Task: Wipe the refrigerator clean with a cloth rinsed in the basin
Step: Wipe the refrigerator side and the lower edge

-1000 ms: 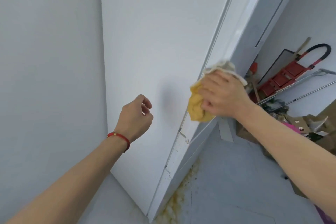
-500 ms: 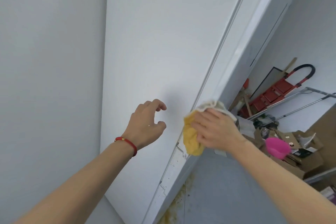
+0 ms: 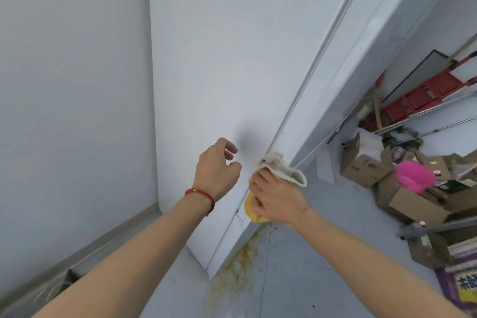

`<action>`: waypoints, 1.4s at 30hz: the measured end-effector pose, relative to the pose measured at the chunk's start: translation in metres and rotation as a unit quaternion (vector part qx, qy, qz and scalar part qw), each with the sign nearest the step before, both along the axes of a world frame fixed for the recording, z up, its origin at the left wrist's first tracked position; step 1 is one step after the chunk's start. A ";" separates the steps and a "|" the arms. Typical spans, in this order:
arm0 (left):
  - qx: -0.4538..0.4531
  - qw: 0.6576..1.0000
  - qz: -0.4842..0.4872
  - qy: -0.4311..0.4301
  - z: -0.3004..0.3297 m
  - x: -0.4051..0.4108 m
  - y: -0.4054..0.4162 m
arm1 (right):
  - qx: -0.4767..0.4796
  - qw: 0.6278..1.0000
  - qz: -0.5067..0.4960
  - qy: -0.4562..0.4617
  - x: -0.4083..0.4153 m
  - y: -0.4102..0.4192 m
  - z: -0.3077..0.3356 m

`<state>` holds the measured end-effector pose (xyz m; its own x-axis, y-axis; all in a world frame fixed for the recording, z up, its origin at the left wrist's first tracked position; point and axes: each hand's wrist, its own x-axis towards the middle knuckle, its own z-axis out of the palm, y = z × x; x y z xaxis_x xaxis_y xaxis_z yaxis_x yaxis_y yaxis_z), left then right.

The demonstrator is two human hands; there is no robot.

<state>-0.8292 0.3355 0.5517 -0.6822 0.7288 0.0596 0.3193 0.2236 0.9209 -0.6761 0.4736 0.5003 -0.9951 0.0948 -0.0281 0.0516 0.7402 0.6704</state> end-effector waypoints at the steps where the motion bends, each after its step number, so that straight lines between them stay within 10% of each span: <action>1: -0.005 1.000 0.001 -0.009 -0.005 0.007 0.004 | 0.031 0.997 -0.016 -0.065 -0.001 -0.002 -0.014; 3: -0.025 0.999 0.008 -0.019 -0.016 0.022 0.009 | 0.079 0.987 -0.019 -0.141 -0.002 -0.005 -0.023; 12: -0.089 0.985 0.127 -0.082 -0.080 0.056 -0.009 | 0.039 0.990 0.095 0.100 0.005 0.016 0.019; 17: -0.148 0.969 0.156 -0.118 -0.110 0.074 -0.021 | 0.145 0.974 -0.060 -0.161 0.011 -0.012 -0.077; 22: -0.189 0.959 0.190 -0.095 -0.117 0.073 -0.042 | 0.146 0.945 0.023 -0.292 -0.004 -0.007 -0.157; 33: -0.193 0.958 0.161 -0.140 -0.160 0.084 -0.058 | 0.069 0.994 0.080 0.020 0.019 0.012 -0.040; 42: -0.213 0.955 0.156 -0.135 -0.238 0.071 -0.074 | 0.237 0.940 0.061 -0.238 -0.003 -0.003 -0.238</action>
